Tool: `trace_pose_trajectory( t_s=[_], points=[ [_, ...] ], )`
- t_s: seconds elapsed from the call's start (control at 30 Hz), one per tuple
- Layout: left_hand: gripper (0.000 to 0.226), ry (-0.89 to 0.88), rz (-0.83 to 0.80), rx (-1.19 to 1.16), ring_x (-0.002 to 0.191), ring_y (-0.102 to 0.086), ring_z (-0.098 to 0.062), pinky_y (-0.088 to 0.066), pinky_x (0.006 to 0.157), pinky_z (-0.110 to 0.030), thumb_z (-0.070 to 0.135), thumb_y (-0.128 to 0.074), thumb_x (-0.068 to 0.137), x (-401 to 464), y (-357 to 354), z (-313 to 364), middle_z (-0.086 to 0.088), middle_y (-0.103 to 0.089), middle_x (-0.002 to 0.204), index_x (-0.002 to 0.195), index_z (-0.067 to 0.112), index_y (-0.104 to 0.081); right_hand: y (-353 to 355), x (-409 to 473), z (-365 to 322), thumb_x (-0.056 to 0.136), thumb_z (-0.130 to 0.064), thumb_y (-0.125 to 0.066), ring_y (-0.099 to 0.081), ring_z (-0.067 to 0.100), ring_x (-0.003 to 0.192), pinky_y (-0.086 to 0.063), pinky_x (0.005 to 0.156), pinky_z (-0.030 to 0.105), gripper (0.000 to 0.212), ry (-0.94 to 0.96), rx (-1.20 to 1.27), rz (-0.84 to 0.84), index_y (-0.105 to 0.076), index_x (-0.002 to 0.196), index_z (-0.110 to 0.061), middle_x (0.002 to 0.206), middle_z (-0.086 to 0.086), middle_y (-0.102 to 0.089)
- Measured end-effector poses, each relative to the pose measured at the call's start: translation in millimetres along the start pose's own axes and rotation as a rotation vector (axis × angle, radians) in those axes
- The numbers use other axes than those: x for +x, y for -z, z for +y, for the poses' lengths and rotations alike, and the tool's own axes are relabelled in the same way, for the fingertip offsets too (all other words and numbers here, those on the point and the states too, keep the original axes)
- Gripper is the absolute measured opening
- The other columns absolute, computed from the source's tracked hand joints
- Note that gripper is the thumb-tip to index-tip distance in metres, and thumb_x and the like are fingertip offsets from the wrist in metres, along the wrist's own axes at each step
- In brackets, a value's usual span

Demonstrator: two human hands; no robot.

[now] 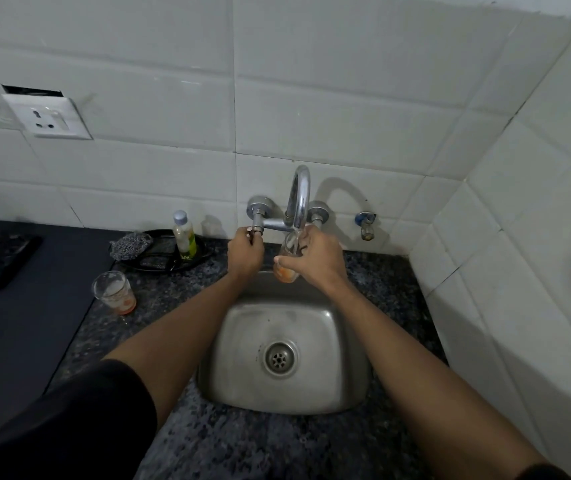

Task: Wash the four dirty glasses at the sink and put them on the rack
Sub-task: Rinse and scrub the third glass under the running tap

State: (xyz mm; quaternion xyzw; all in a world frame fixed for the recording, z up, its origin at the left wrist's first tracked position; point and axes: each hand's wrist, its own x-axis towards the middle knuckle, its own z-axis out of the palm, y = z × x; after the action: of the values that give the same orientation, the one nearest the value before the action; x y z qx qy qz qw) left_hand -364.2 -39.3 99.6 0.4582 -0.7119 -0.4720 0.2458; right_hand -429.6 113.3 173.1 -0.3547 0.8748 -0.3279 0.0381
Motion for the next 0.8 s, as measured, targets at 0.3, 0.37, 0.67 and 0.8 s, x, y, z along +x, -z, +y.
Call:
trace_pose_trajectory(
  t_s=[0.3,0.37,0.67,0.8],
  points=[
    [0.034,0.556,-0.651,-0.887,0.056,-0.056,-0.016,-0.040,0.053,-0.028,0.036,-0.046,0.101,-34,-19,13,-0.003,-0.061,0.072,0.087,0.012,-0.066,5,-2,12,0.081,-0.049,-0.082,-0.060,0.014,0.106,-0.054,0.091,0.032,0.055,0.280,-0.078,-0.128,-0.062,0.125,-0.022,0.121,-0.002,-0.062],
    [0.031,0.575,-0.552,-0.952,0.061,-0.061,-0.015,-0.047,0.059,-0.029,0.032,-0.044,0.102,-33,-19,17,-0.004,-0.066,0.076,0.092,0.011,-0.064,9,-3,18,0.091,-0.046,-0.073,-0.056,0.020,0.122,-0.053,0.102,0.038,0.063,0.385,-0.220,-0.115,-0.055,0.142,-0.013,0.140,0.007,-0.056],
    [0.031,0.468,-0.545,-0.938,0.061,-0.060,-0.014,-0.049,0.050,-0.025,0.029,-0.040,0.098,-32,-14,25,-0.004,-0.064,0.077,0.087,0.013,-0.064,8,-10,21,0.105,-0.021,-0.056,-0.060,0.025,0.105,-0.052,0.090,0.042,0.021,0.555,-0.219,-0.126,-0.069,0.113,-0.006,0.111,0.012,-0.069],
    [0.042,0.523,-0.630,-0.872,0.066,-0.064,-0.017,-0.053,0.054,-0.028,0.044,-0.042,0.103,-28,-11,27,-0.004,-0.070,0.081,0.096,0.014,-0.070,23,2,6,0.105,-0.021,-0.056,-0.066,0.026,0.108,-0.053,0.092,0.039,0.024,0.454,-0.222,-0.367,-0.071,0.122,-0.013,0.122,0.010,-0.070]
  ],
)
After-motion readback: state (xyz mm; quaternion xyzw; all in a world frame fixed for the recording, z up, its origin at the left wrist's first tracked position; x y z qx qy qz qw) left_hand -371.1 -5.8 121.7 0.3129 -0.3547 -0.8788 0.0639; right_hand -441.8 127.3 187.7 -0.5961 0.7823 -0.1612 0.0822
